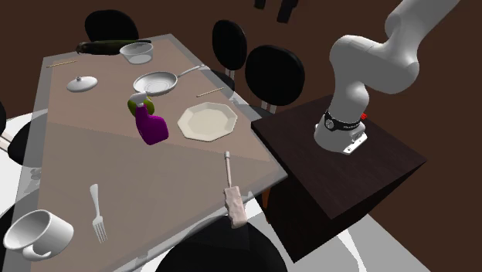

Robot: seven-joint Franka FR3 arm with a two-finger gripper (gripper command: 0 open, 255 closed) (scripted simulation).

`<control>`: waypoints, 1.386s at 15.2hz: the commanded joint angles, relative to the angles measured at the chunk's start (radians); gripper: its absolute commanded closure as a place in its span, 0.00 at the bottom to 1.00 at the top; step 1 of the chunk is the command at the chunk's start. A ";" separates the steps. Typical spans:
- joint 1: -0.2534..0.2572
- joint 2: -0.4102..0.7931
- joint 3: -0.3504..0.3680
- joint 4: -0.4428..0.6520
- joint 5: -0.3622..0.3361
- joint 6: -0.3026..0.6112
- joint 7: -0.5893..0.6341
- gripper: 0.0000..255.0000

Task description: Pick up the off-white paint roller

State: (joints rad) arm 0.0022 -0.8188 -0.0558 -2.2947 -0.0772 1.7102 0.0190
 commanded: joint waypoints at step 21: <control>0.211 0.384 -0.257 -0.339 -0.064 0.645 -0.645 0.00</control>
State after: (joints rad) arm 0.1994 -0.4719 -0.2971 -2.6299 -0.1432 2.3168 -0.5859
